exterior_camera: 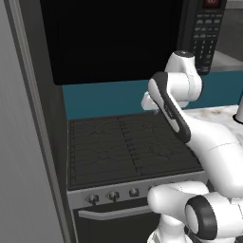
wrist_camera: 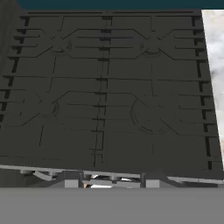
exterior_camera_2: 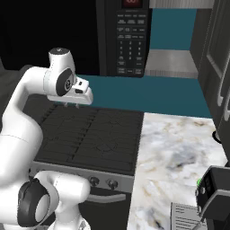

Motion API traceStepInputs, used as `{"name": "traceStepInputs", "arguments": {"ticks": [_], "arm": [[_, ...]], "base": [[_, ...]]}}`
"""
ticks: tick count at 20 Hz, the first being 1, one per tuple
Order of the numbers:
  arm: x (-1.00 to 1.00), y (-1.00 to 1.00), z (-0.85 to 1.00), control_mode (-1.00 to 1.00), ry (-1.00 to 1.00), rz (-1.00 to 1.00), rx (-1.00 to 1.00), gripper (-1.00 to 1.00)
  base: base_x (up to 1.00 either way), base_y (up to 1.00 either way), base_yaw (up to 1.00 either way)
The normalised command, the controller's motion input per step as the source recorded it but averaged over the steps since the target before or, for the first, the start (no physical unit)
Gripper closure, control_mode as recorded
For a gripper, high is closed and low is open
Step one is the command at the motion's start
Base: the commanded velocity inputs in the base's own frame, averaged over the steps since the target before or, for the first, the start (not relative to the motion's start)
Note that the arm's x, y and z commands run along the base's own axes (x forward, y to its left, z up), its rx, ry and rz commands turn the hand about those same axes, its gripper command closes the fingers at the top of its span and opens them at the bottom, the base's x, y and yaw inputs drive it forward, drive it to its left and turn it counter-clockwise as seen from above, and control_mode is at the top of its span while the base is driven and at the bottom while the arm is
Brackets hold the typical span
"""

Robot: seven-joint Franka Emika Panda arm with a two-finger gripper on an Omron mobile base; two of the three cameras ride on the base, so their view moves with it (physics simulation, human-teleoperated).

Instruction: Pick the cup and bowl from the counter and place them on the counter next to the sink.

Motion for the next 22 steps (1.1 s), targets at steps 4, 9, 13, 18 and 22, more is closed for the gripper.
{"name": "traceStepInputs", "arguments": {"ticks": [4,9,13,18,22], "arm": [[-0.04,-0.13,0.00,-1.00,0.00,0.00,0.00,-1.00],[-0.22,-0.23,0.00,-1.00,0.00,-0.02,0.00,-1.00],[-0.33,-0.28,0.00,-1.00,0.00,-0.01,0.00,-1.00],[-0.43,-0.32,0.00,-1.00,0.00,-0.01,0.00,-1.00],[-0.30,-0.28,0.00,-1.00,0.00,-0.03,0.00,-1.00]], "base": [[0.00,0.00,0.00],[0.00,0.00,0.00],[0.00,0.00,0.00],[0.00,0.00,0.00],[0.00,0.00,0.00]]}}
